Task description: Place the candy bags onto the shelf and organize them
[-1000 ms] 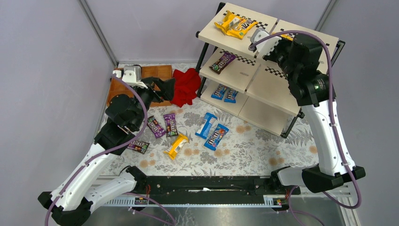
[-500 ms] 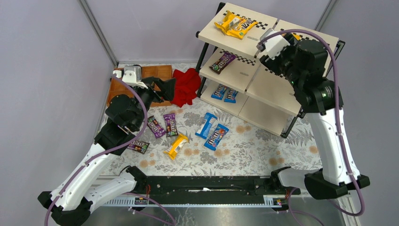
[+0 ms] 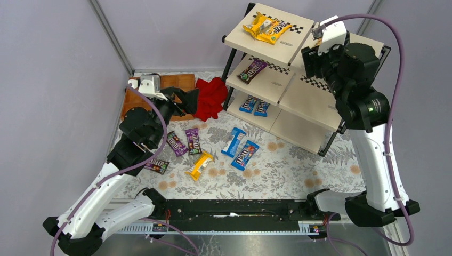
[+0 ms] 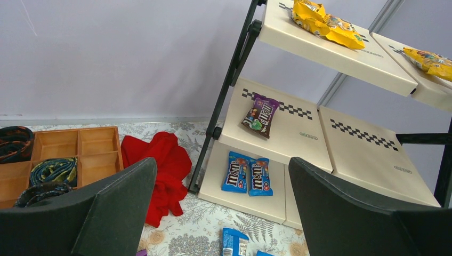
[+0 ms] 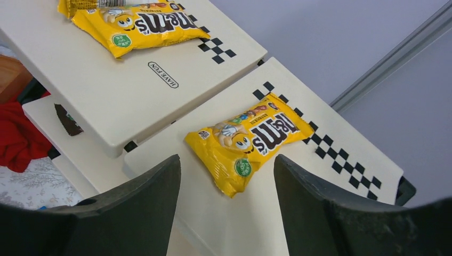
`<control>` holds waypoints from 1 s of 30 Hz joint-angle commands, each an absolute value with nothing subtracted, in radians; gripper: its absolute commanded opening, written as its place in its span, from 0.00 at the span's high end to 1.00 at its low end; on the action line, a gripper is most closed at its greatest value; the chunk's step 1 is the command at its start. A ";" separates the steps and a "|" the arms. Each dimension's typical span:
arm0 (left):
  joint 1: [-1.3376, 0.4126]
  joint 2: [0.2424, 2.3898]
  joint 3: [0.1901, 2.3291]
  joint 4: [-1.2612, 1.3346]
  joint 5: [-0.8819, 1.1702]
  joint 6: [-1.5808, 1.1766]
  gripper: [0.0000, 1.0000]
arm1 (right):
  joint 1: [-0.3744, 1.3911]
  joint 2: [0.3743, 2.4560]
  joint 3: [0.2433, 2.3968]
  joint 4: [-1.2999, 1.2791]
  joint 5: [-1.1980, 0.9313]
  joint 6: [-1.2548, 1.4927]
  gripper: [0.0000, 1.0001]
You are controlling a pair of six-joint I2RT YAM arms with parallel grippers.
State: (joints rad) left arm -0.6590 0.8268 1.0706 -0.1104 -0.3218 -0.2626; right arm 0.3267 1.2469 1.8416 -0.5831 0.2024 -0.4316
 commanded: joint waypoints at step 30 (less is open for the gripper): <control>-0.663 0.830 1.067 -0.064 -0.324 -0.267 0.01 | 0.324 1.126 1.719 -0.511 0.111 -0.425 0.03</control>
State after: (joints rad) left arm -0.6590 0.8268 1.0706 -0.1104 -0.3218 -0.2626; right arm 0.3267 1.2423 1.7657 -0.5495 0.3183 -0.4549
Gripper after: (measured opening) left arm 0.988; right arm 0.875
